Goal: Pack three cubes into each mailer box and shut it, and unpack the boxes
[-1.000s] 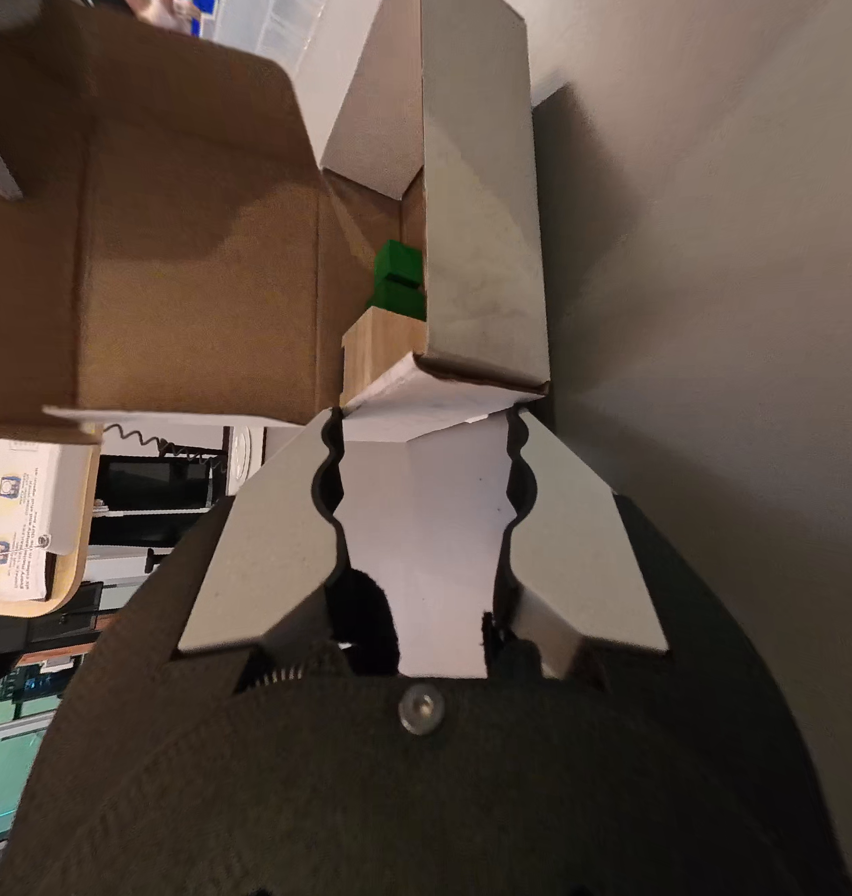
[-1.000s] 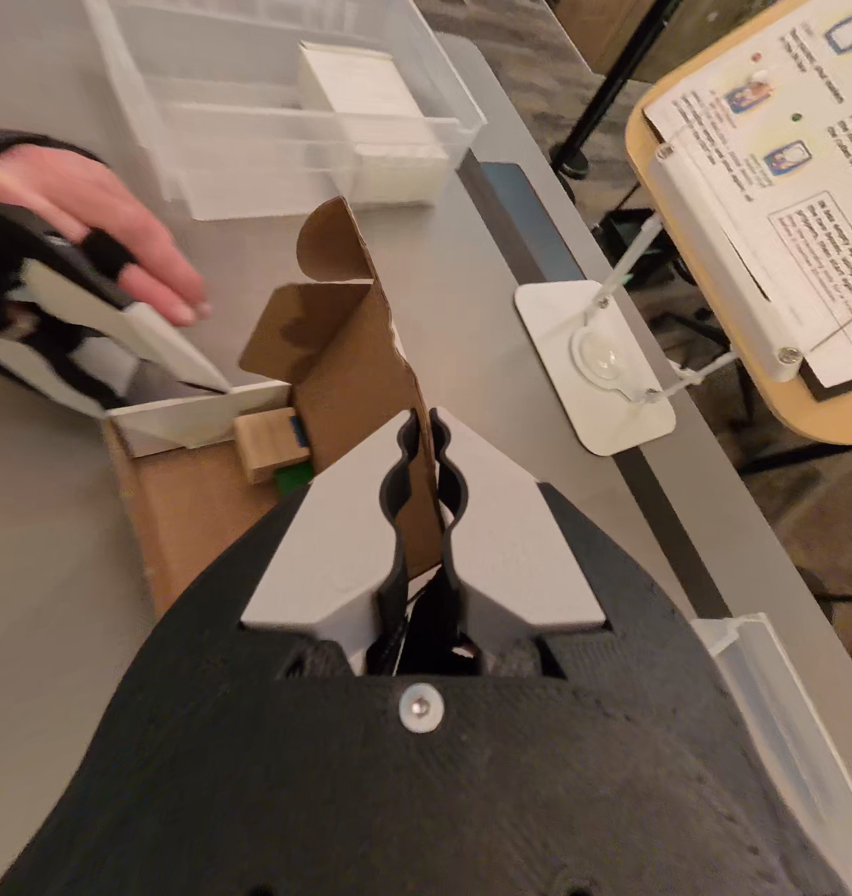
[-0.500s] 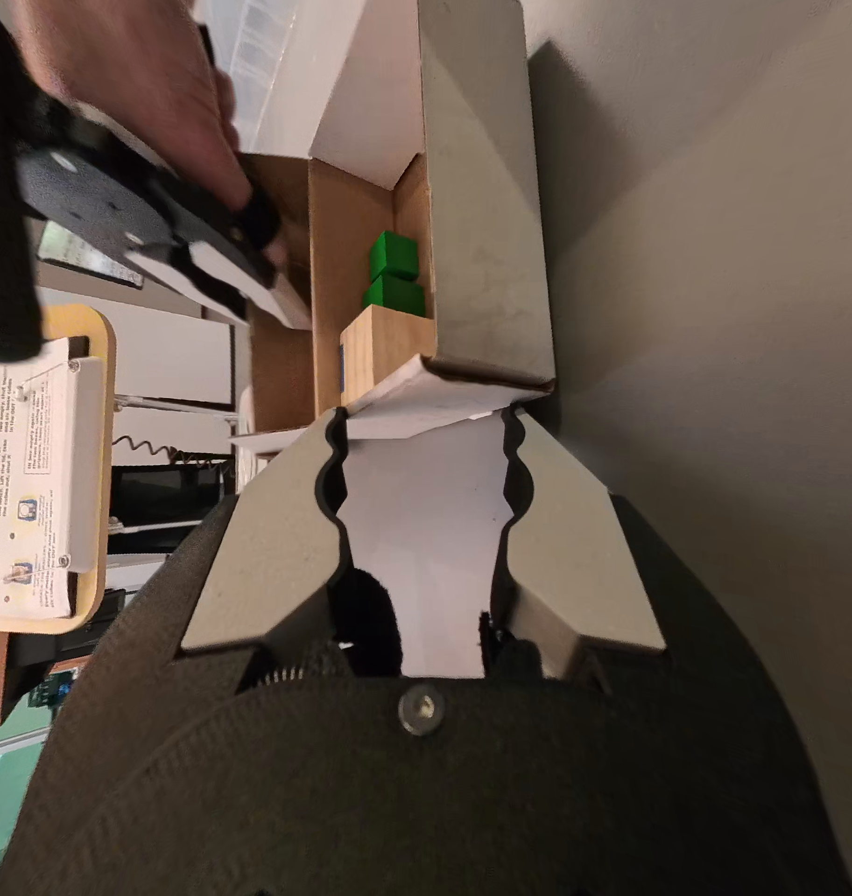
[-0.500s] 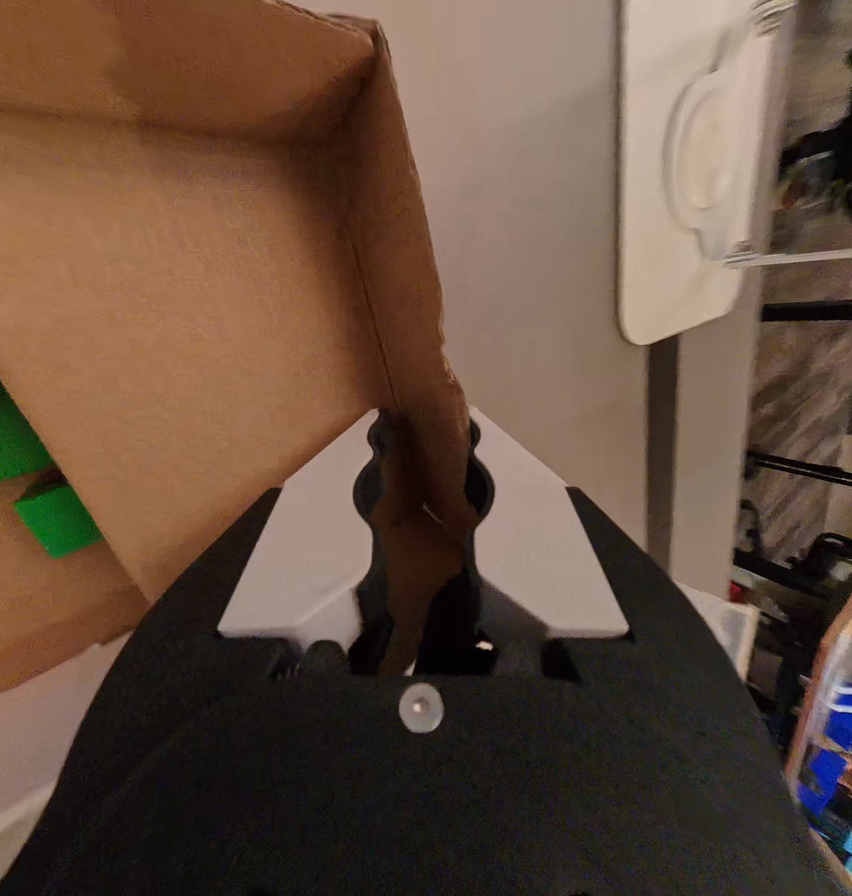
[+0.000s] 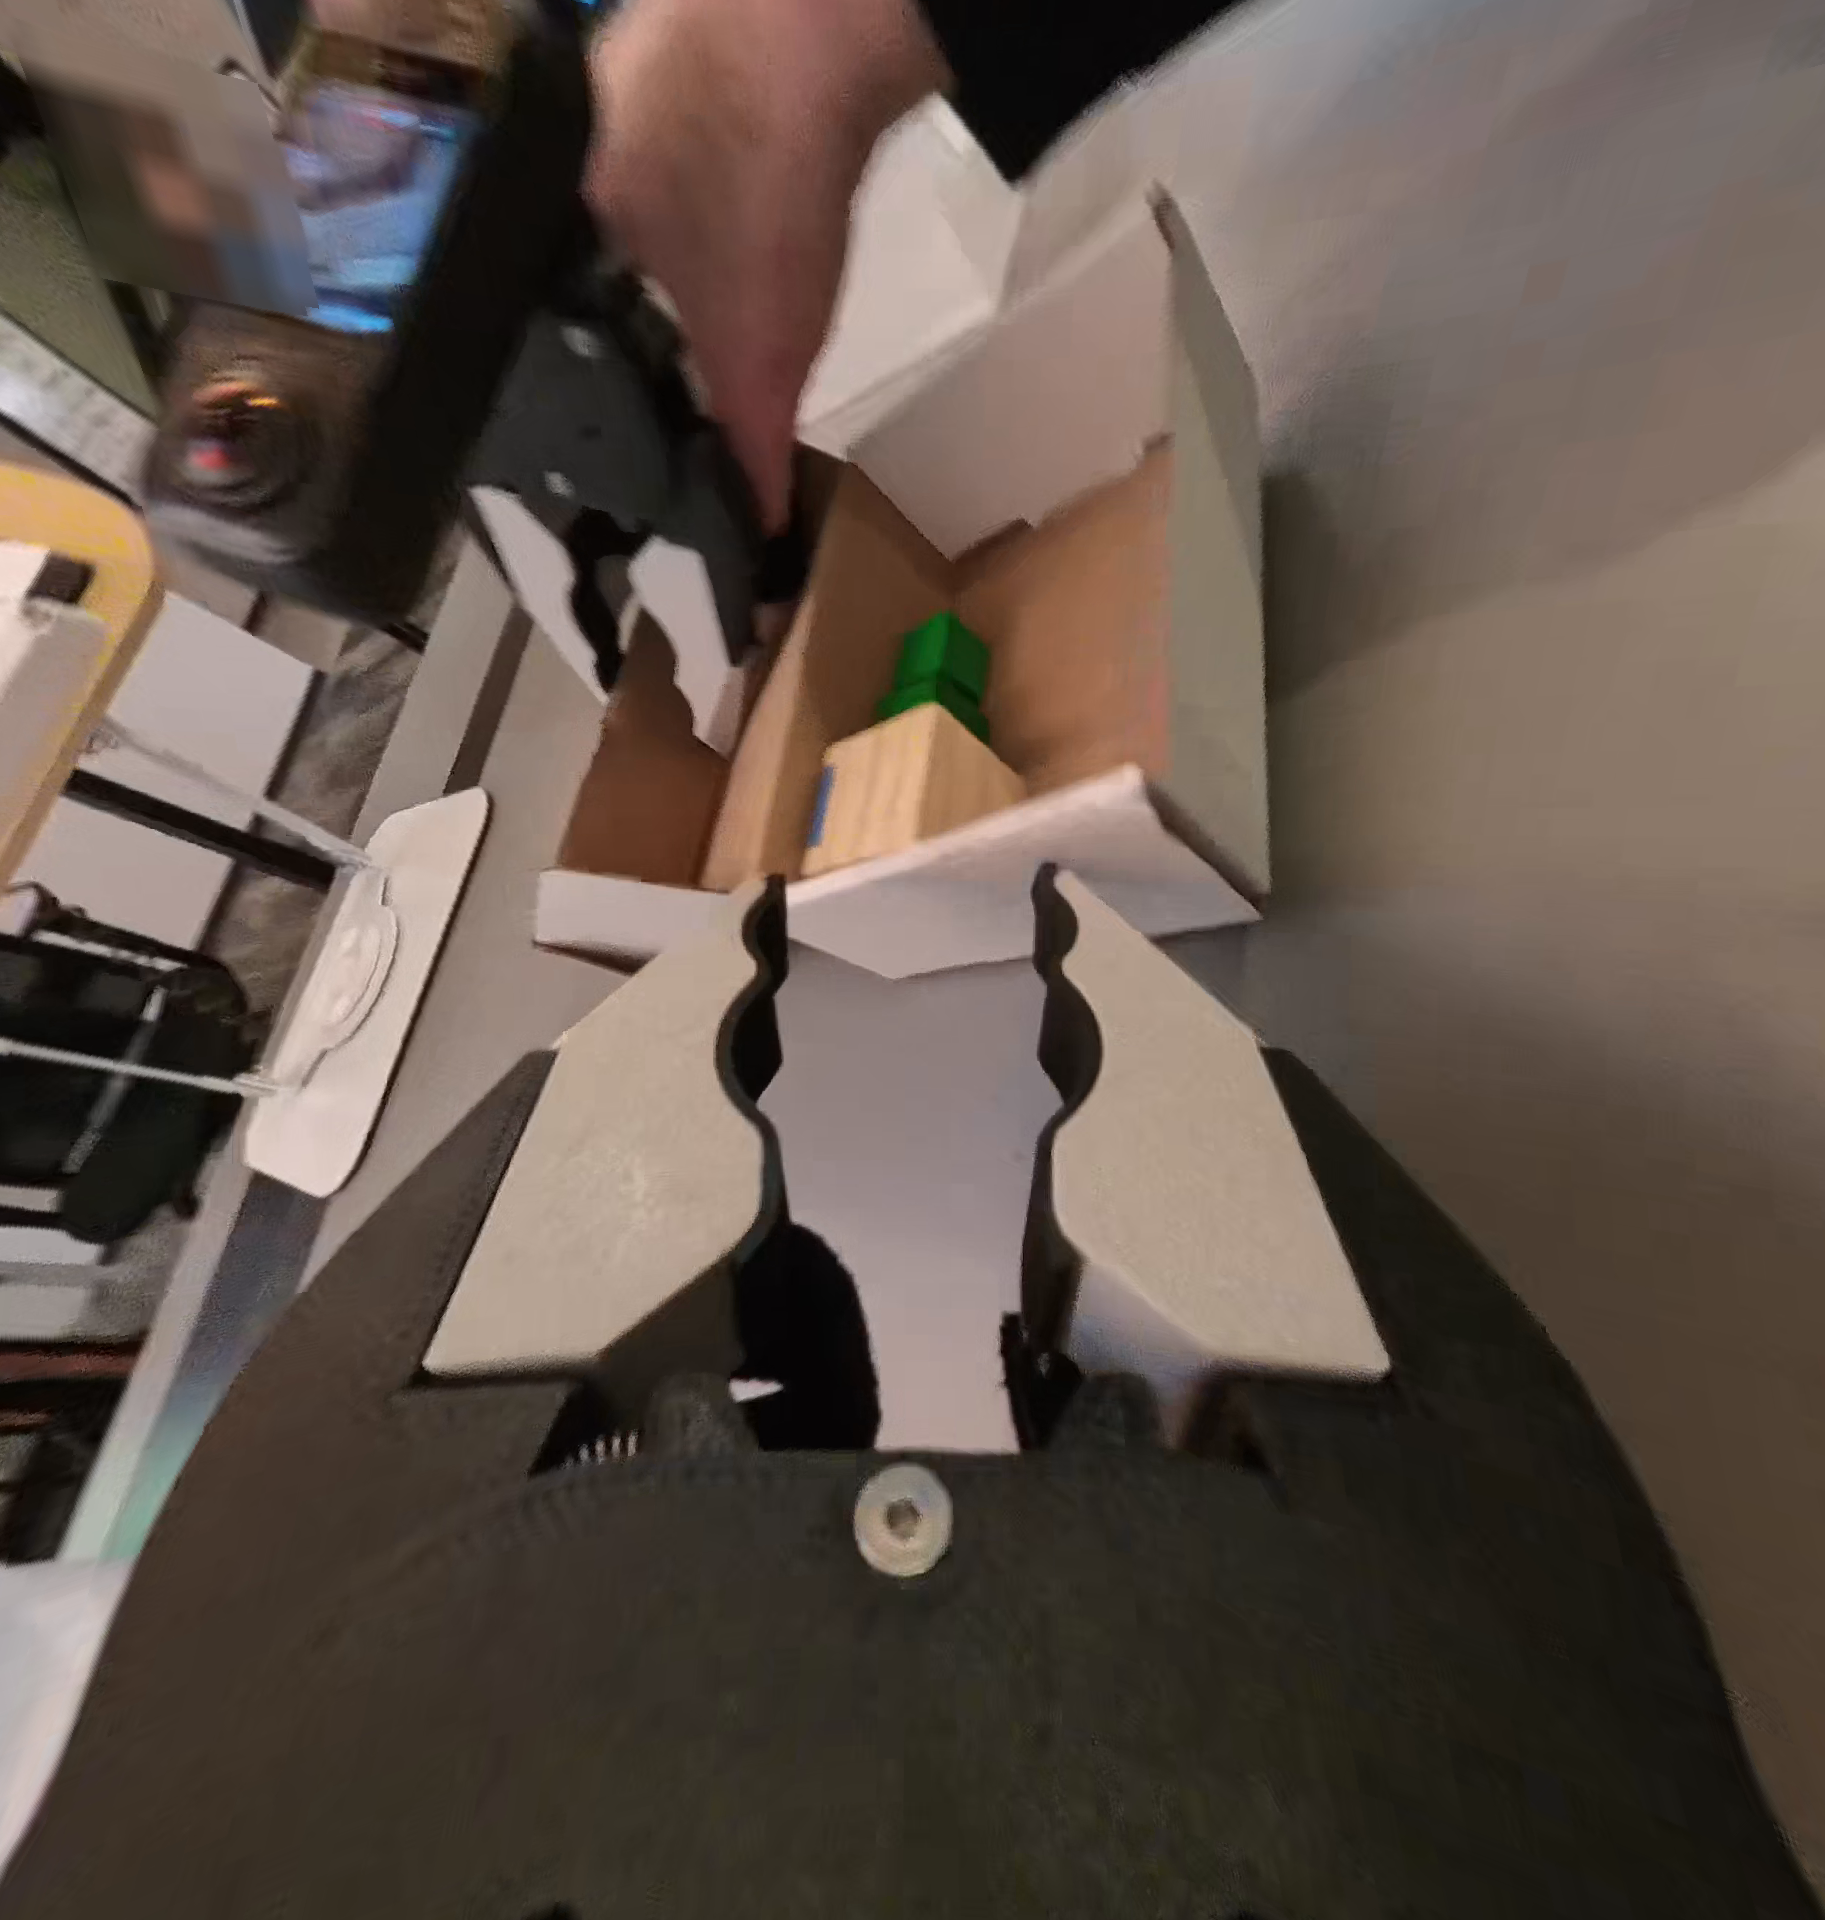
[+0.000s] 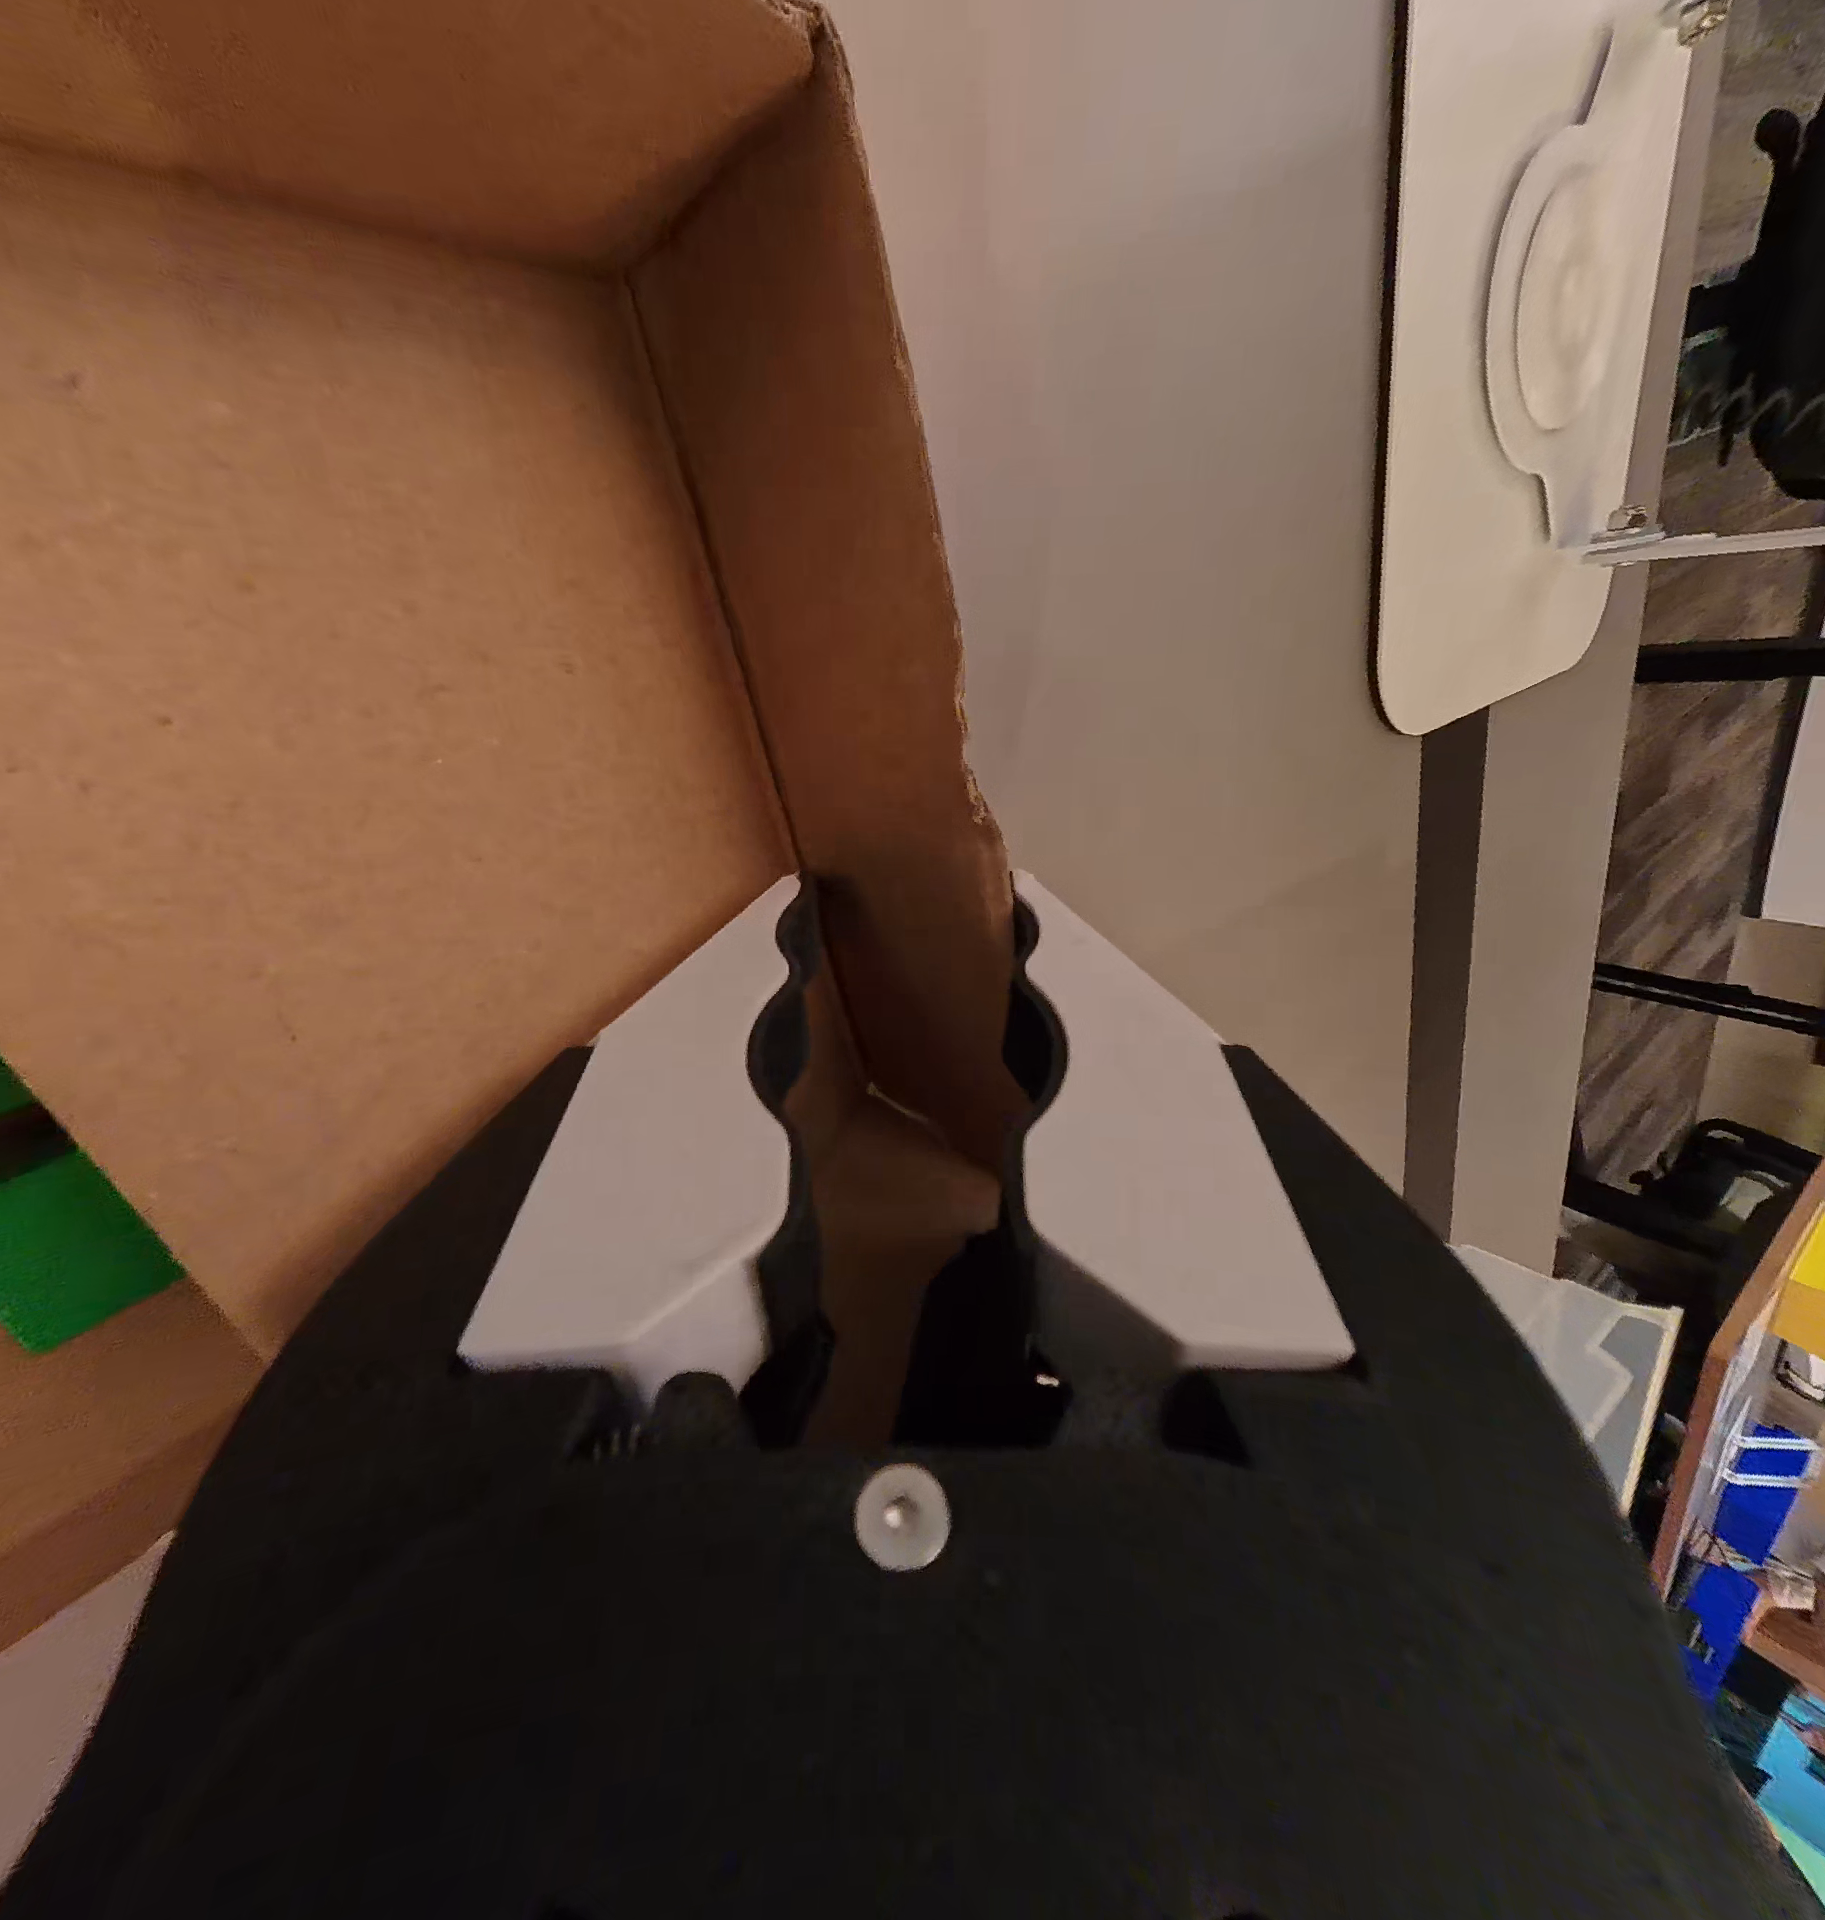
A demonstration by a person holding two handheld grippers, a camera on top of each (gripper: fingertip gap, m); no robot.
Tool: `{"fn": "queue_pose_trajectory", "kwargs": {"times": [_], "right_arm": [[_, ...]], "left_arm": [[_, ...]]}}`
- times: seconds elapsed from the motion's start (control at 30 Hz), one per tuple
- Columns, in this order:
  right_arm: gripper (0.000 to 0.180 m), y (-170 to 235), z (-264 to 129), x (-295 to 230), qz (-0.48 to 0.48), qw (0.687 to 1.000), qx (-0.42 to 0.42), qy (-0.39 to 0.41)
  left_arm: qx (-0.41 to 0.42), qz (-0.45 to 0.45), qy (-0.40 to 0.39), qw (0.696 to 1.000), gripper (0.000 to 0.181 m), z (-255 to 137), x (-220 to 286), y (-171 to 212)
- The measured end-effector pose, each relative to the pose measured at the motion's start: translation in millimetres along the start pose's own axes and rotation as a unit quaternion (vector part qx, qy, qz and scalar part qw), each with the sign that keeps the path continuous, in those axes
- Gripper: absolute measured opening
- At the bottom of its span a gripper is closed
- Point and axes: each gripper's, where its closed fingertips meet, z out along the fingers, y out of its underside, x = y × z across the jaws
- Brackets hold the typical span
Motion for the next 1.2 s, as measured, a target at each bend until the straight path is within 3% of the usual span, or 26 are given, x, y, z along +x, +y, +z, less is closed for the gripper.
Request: {"fn": "queue_pose_trajectory", "kwargs": {"times": [0.03, 0.13, 0.27, 0.4, 0.47, 0.77, 1.0, 1.2], "right_arm": [[0.031, 0.0, -0.6, -0.2, -0.002, 1.0, 0.002, 0.003], [0.031, -0.1, -1.2, 0.0, -0.002, 1.0, 0.007, 0.007], [0.031, -0.5, -1.4, 0.1, -0.002, 1.0, 0.009, 0.008], [0.031, -1.3, -2.0, -0.3, -0.001, 1.0, 0.015, 0.007], [0.031, -1.5, -2.5, -0.7, 0.0, 1.0, 0.018, 0.006], [0.03, -5.5, -10.4, 1.5, 0.03, 0.998, 0.057, -0.001], [0.034, -28.3, -73.6, 5.1, 0.065, 0.983, 0.17, 0.0], [0.036, -43.2, -134.8, -77.8, -0.002, 0.956, 0.239, -0.17]], "left_arm": [[0.012, -0.019, 0.0, 1.0, 0.044, -5.2, -7.5, -5.1], [0.039, -0.07, 0.001, 0.997, 0.038, -12.9, -30.5, -22.9], [-0.036, -0.054, 0.015, 0.998, 0.037, 15.0, -43.1, -12.0], [-0.097, -0.072, 0.039, 0.992, 0.023, 49.9, -45.7, 7.1], [-0.123, -0.085, 0.063, 0.987, 0.028, 60.6, -40.9, 14.7], [-0.107, -0.102, 0.064, 0.987, 0.013, 66.5, -33.7, 14.4], [-0.105, -0.094, 0.052, 0.989, 0.013, 65.4, -33.0, 13.8], [-0.102, -0.097, 0.054, 0.989, 0.013, 65.1, -32.6, 13.5]]}}
